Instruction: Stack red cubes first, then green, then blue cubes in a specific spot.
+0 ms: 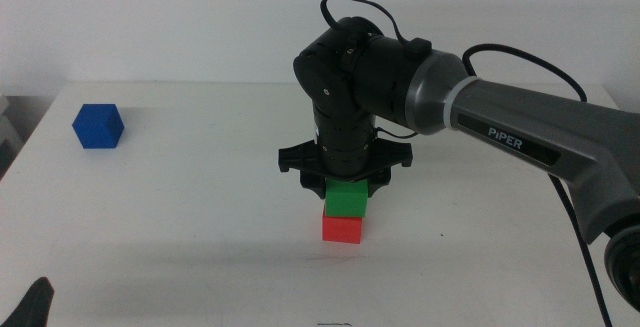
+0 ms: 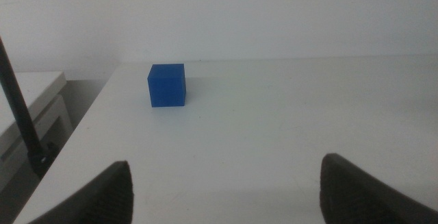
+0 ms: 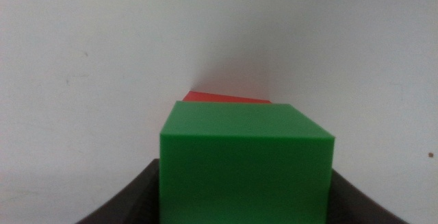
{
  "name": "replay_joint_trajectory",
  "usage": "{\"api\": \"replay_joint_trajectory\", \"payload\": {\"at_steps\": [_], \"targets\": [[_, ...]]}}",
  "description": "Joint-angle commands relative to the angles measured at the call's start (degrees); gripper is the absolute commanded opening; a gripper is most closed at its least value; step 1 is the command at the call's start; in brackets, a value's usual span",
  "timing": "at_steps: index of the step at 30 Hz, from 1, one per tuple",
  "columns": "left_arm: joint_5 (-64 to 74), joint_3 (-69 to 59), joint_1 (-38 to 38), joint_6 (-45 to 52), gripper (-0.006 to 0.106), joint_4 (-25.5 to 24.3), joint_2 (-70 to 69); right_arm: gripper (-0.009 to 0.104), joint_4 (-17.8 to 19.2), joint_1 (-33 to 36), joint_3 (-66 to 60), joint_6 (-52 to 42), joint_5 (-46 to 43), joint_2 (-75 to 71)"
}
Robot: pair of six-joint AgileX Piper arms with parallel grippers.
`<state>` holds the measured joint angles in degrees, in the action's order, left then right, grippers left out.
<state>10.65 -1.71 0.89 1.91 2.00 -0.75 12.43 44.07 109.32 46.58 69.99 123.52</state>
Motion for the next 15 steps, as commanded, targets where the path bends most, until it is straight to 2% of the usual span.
{"api": "replay_joint_trajectory", "payload": {"at_steps": [1,6,9,10,15], "targets": [[-4.38,0.20,0.06,-0.20,0.094,0.21,-1.18,-0.001,1.56,-0.33,1.67,0.68,2.60,-4.48],[-4.38,0.20,0.06,-0.20,0.094,0.21,-1.18,0.000,1.86,-0.38,1.62,0.95,2.50,-4.13],[-4.38,0.20,0.06,-0.20,0.094,0.21,-1.18,0.006,1.86,-0.38,1.62,1.09,2.33,-3.66],[-4.38,0.20,0.06,-0.20,0.094,0.21,-1.18,0.060,1.86,-0.38,1.62,1.03,1.76,-3.53],[-4.38,0.20,0.06,-0.20,0.094,0.21,-1.18,0.082,1.55,-0.38,1.62,0.97,1.06,-3.53]]}}
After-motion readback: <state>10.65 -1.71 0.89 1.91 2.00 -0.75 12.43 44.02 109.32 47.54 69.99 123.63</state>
